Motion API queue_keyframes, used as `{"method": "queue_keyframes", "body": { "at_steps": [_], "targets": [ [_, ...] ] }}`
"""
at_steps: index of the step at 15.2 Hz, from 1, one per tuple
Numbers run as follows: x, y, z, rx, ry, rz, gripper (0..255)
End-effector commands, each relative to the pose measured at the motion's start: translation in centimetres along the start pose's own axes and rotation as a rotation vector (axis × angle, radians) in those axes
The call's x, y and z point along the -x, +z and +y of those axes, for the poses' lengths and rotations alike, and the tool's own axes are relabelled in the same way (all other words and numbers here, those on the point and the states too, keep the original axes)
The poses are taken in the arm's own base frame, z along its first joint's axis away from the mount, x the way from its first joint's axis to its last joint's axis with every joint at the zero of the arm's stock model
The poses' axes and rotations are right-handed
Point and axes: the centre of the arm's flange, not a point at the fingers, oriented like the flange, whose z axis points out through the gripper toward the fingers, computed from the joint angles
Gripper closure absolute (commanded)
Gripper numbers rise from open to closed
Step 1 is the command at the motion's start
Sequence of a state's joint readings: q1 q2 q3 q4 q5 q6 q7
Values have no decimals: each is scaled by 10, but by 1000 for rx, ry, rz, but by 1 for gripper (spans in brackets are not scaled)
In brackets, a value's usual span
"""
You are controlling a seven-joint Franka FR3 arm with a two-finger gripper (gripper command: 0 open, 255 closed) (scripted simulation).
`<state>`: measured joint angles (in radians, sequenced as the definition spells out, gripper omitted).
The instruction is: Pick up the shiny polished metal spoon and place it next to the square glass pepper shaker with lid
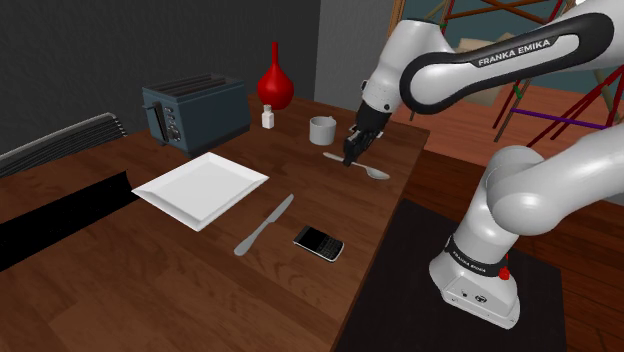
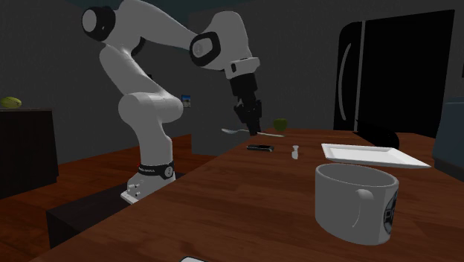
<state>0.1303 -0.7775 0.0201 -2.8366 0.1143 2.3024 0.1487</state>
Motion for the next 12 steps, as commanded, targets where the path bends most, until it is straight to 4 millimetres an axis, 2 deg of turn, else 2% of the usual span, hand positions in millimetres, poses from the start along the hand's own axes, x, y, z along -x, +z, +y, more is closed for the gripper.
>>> {"method": "queue_keyframes", "body": {
  "at_steps": [1, 12],
  "targets": [
    [-2, -12, -2, 0, 0, -1, 255],
    [-14, -68, -9, 0, 0, -1, 255]
  ]
}}
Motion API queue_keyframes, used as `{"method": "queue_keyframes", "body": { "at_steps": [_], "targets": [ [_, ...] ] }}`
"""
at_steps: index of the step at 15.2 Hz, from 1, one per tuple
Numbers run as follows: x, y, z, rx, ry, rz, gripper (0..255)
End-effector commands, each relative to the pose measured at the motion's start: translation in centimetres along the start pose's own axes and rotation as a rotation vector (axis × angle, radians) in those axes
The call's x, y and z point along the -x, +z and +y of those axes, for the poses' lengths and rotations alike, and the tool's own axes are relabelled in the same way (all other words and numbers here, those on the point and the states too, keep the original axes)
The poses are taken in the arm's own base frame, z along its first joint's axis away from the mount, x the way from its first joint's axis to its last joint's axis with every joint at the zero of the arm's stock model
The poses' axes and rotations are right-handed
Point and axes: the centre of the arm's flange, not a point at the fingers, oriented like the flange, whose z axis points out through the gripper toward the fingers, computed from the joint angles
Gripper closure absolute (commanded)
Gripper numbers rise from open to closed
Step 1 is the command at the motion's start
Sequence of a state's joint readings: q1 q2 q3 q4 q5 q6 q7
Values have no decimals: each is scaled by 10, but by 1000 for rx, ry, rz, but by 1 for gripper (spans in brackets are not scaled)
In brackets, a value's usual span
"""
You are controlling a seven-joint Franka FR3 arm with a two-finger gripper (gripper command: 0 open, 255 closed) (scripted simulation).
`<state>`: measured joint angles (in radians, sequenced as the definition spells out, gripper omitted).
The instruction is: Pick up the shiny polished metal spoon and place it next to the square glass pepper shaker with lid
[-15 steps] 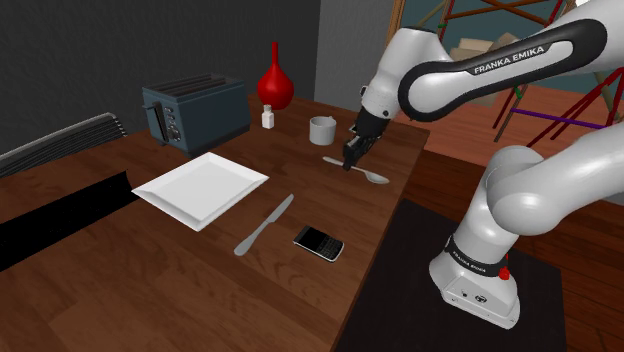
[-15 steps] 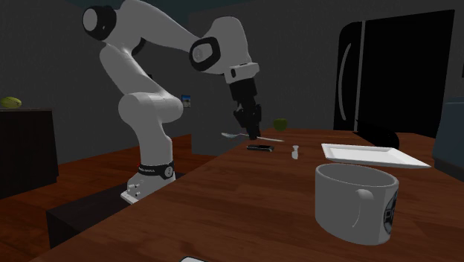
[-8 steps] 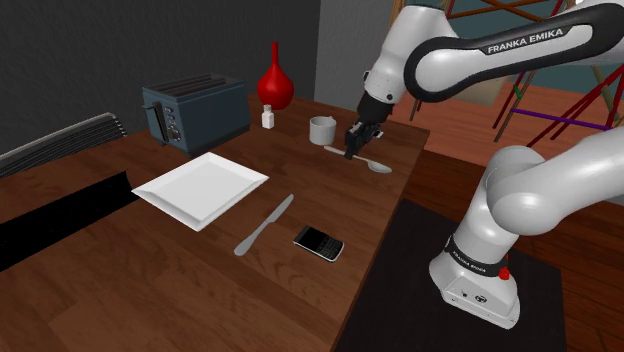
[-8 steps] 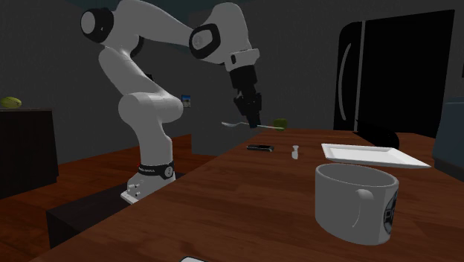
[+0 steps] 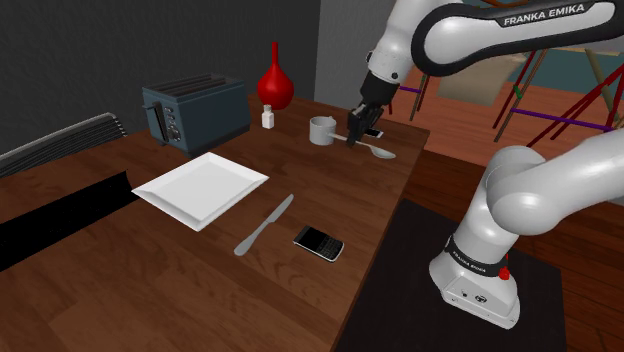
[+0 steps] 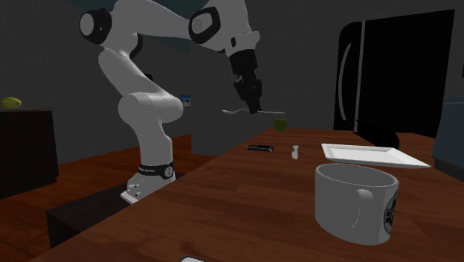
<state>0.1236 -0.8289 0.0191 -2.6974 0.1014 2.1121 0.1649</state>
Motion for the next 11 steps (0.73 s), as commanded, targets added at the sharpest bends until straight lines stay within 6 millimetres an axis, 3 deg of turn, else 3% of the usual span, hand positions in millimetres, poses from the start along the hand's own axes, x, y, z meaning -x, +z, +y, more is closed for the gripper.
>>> {"method": "queue_keyframes", "body": {
  "at_steps": [1, 11],
  "targets": [
    [-1, -7, -1, 0, 0, 0, 255],
    [-120, 13, 53, 0, 0, 0, 255]
  ]
}}
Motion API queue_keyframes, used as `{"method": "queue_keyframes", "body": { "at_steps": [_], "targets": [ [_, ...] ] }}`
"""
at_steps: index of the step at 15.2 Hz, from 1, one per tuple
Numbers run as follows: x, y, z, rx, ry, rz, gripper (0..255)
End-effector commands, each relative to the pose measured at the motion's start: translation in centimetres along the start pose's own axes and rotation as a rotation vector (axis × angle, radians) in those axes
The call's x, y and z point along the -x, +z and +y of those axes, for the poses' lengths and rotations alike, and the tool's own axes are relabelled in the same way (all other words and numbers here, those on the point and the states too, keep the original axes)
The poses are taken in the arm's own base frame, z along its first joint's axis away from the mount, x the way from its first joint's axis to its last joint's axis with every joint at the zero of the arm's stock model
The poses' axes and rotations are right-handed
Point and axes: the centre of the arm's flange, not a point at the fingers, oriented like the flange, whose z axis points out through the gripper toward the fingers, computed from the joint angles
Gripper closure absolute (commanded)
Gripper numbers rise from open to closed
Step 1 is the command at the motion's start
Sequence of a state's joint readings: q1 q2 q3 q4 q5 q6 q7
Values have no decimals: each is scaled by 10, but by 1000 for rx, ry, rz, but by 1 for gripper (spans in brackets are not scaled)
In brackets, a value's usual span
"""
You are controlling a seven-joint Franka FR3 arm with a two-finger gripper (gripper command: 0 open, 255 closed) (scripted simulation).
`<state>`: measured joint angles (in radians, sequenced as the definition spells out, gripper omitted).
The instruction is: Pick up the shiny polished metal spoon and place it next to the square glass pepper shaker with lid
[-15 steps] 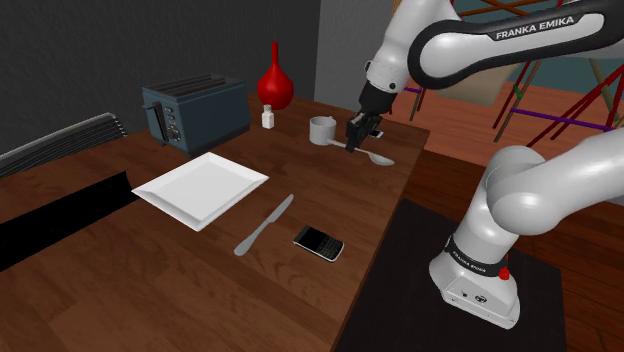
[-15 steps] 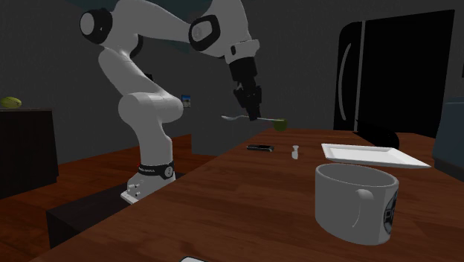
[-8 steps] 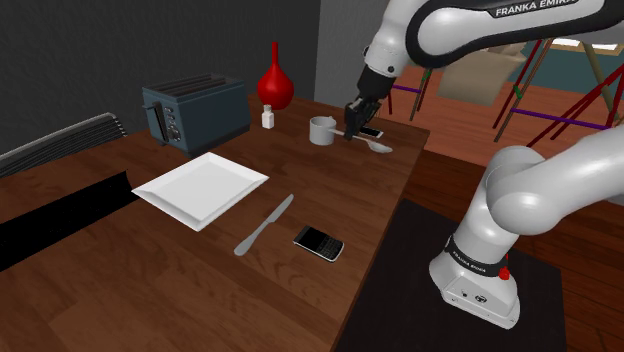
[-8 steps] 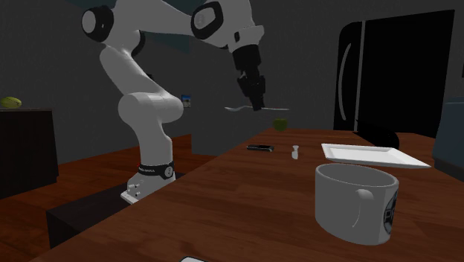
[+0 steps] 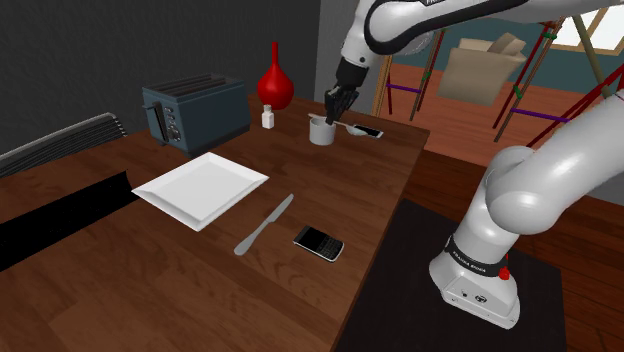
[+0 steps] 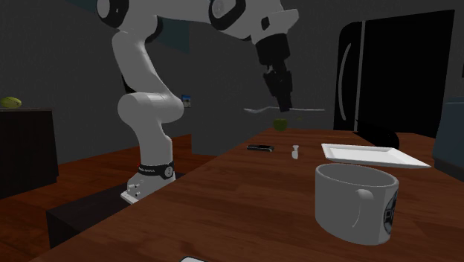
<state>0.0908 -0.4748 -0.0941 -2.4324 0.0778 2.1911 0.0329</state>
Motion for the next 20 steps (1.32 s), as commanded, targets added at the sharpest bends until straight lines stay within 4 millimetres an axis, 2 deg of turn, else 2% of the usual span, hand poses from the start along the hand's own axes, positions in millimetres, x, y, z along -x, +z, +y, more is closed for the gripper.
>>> {"method": "queue_keyframes", "body": {
  "at_steps": [1, 20],
  "targets": [
    [-24, 4, 13, 1, -1, 0, 255],
    [-249, 42, 116, 1, -1, 0, 255]
  ]
}}
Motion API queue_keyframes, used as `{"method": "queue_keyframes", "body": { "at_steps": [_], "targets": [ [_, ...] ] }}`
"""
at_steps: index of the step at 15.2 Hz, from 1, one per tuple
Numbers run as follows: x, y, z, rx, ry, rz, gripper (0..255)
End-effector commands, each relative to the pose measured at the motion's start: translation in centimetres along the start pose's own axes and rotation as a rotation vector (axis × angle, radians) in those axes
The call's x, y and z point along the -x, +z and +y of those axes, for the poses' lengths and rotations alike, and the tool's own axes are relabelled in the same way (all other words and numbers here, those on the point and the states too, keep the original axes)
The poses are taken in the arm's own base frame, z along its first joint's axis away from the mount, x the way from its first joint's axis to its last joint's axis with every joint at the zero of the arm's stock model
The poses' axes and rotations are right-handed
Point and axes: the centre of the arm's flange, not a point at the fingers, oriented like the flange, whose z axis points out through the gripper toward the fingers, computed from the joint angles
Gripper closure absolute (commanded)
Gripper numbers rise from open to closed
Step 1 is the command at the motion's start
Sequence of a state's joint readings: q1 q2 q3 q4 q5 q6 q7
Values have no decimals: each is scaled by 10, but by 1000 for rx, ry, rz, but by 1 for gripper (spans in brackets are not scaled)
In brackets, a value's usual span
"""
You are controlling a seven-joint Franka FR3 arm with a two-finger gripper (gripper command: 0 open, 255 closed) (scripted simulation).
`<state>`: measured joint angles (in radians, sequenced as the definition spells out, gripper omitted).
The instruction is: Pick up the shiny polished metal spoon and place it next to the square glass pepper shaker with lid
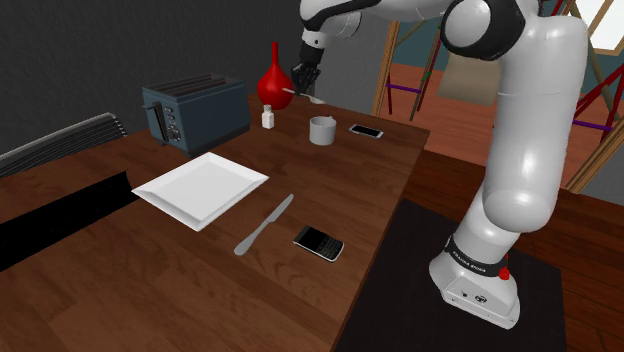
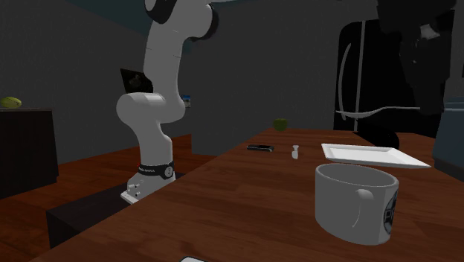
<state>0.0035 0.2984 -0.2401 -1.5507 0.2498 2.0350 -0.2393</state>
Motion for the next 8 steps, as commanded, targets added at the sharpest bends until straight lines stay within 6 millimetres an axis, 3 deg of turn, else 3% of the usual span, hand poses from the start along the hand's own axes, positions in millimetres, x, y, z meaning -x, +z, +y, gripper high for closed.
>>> {"method": "queue_keyframes", "body": {
  "at_steps": [1, 7, 8],
  "targets": [
    [-26, 7, 11, -1, -2, 0, 255],
    [-103, 20, 47, -1, -2, 0, 255],
    [-102, 25, 47, -1, -2, 0, 255]
  ]
}}
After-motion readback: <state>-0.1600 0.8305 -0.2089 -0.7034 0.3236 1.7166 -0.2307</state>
